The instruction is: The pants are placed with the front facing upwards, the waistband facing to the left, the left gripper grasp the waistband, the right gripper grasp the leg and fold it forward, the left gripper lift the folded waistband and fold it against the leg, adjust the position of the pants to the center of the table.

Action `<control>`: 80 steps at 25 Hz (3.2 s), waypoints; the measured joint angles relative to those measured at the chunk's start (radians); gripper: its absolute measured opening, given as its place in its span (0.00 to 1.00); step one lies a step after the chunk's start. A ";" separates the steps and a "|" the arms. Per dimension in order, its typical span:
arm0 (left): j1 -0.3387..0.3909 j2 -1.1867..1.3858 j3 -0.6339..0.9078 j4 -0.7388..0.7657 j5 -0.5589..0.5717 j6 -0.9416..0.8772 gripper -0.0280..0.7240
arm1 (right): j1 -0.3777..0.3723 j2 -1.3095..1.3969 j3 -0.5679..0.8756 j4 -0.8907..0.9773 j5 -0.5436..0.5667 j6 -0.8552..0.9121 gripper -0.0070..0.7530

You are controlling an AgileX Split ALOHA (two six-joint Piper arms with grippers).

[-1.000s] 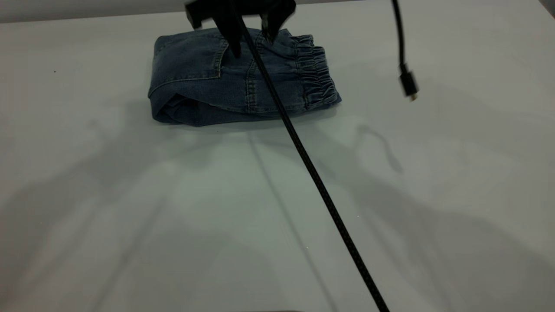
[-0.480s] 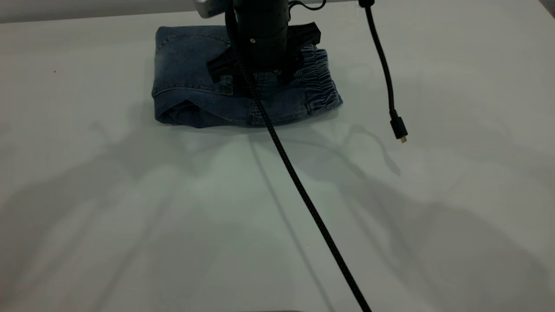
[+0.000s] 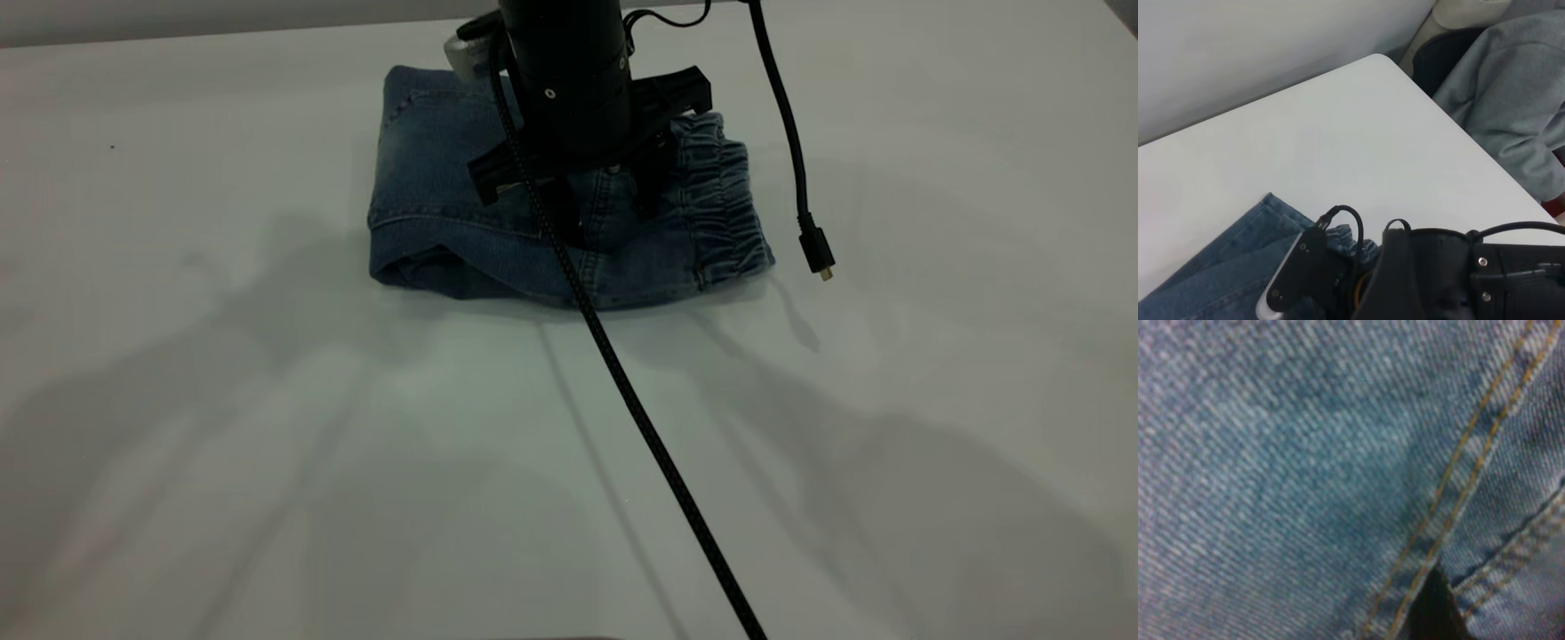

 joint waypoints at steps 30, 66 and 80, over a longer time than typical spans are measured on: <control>0.000 -0.510 -0.008 0.752 0.463 -0.464 0.79 | 0.001 -1.063 0.033 0.136 0.100 -0.321 0.47; 0.000 -1.061 0.812 0.873 0.409 -0.700 0.79 | 0.001 -2.250 1.696 0.068 -0.043 -0.167 0.47; 0.000 -1.084 0.814 0.873 0.404 -0.700 0.79 | 0.001 -2.253 1.696 0.070 -0.044 -0.174 0.47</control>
